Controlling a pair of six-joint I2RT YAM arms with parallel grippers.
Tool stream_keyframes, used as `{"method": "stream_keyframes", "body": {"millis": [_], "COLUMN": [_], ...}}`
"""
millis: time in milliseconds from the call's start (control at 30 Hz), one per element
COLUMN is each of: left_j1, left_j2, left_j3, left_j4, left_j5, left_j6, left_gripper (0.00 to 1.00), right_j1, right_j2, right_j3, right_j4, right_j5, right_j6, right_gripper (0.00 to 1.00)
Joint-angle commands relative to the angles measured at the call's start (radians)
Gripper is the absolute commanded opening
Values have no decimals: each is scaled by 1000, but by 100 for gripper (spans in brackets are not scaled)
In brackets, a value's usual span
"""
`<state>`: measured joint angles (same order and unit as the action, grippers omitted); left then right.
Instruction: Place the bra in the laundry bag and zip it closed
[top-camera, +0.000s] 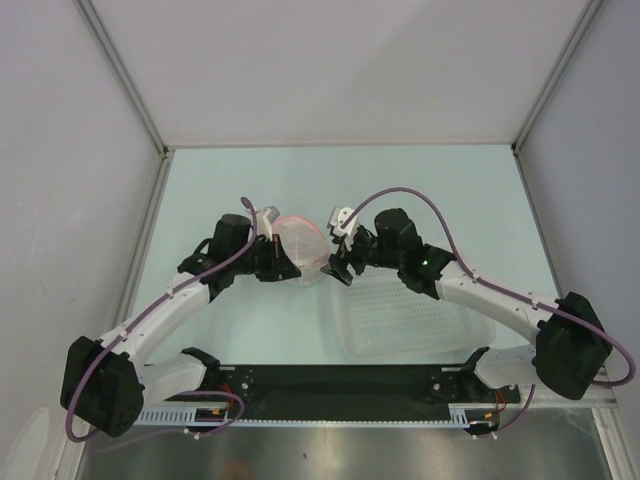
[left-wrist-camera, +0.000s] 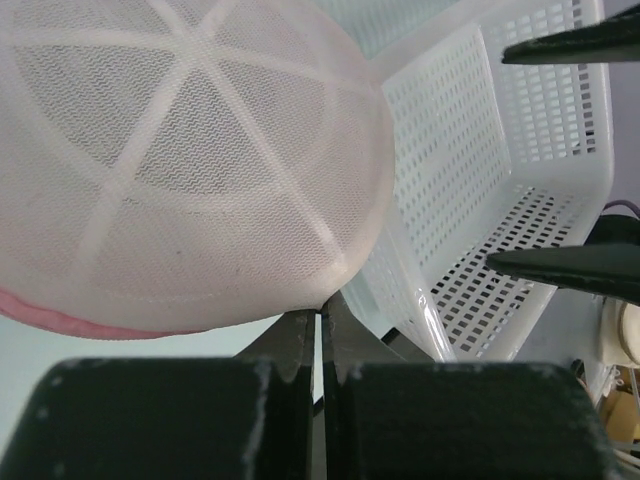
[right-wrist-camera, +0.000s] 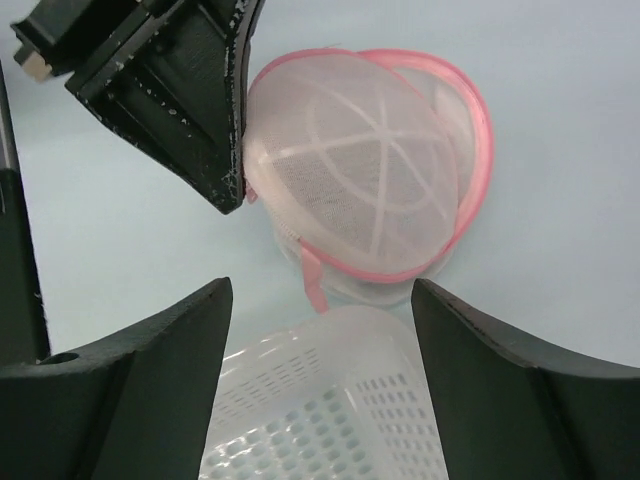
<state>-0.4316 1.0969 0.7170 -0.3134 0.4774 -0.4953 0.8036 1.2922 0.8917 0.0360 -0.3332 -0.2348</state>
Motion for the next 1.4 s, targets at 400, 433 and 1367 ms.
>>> {"method": "stream_keyframes", "body": {"millis": [400,433,1367], "left_j1": [19,22,30], "left_j2": [-8,-11,-80], "left_j3": [88,88,87], "left_j4": [-35,-41,-276], "left_j5": [115,104,-545], "left_j6": [23,29,80], "left_gripper": [0,0,0], "right_j1": [81,82,-161], "right_j2": [251,262,366], "right_j3": [136,141,292], "right_j4": [137,145,-358], "right_j5": [-106,-99,-282], "right_j6": [-411,-420,-986], "right_gripper": [63,59,0]}}
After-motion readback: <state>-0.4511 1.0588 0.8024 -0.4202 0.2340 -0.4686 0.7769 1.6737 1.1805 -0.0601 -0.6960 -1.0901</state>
